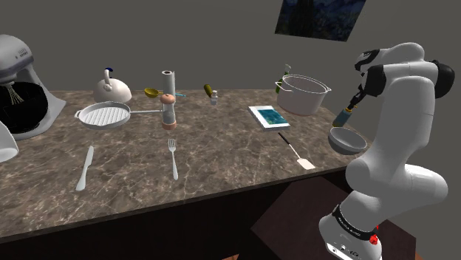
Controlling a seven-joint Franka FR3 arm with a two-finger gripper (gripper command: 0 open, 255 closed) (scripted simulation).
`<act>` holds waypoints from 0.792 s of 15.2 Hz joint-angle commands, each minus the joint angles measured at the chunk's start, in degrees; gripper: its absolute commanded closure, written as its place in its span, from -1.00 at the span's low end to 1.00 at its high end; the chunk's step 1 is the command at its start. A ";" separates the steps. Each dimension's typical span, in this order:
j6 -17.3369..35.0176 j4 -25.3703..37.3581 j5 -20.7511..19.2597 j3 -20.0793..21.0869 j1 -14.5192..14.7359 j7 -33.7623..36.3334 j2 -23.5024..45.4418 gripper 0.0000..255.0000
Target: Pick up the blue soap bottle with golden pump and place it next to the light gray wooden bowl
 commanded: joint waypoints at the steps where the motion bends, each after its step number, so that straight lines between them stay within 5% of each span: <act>1: 0.05 0.02 0.03 0.01 -0.03 -0.03 0.04 1.00; 4: 0.05 0.02 0.03 0.01 -0.03 -0.03 0.04 1.00; 5: 0.05 0.02 0.03 0.01 -0.02 -0.02 0.04 -1.00; 12: -3.09 2.35 -0.60 -0.40 -0.40 0.49 -0.93 -1.00</act>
